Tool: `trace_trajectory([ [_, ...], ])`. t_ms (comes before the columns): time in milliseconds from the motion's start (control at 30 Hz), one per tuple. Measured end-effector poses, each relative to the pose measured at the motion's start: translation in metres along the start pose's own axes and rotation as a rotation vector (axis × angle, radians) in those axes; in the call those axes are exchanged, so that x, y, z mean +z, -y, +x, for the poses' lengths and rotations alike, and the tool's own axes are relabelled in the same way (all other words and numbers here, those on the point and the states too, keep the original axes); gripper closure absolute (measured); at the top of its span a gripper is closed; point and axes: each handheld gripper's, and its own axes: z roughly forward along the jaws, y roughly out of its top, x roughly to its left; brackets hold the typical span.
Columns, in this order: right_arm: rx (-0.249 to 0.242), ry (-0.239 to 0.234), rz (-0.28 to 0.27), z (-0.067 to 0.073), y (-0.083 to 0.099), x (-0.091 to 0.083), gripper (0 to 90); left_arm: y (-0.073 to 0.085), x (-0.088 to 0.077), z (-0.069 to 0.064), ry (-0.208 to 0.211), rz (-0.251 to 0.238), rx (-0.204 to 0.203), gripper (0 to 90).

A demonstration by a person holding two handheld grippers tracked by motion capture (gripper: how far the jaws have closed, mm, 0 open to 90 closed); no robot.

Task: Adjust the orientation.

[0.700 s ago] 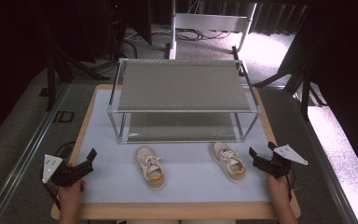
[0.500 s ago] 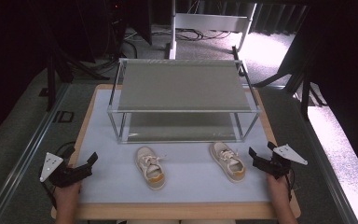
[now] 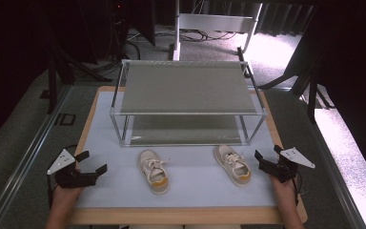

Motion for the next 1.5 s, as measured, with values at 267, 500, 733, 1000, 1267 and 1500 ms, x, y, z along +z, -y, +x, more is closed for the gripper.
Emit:
trace_trajectory([
  [267,-0.009,0.003,0.008,0.001,0.000,0.001,13.9,-0.002,0.006,-0.006,0.045,0.258,0.083,0.3],
  [500,-0.004,0.006,0.013,0.001,0.000,0.001,13.9,-0.017,0.002,-0.011,0.058,0.402,0.157,1.3],
  [733,-0.010,0.010,0.011,0.001,0.000,0.001,14.0,-0.032,-0.001,-0.016,0.082,0.611,0.228,1.3],
  [1000,-0.012,0.019,0.012,0.002,0.000,0.001,14.0,-0.042,-0.003,-0.023,0.075,0.796,0.297,1.2],
  [1267,-0.014,0.017,0.018,0.002,-0.001,0.002,14.0,-0.048,-0.002,-0.034,0.055,0.940,0.376,1.3],
  [1500,-0.015,0.016,0.021,0.002,-0.001,0.002,14.4,-0.053,0.005,-0.045,0.063,1.047,0.421,1.2],
])
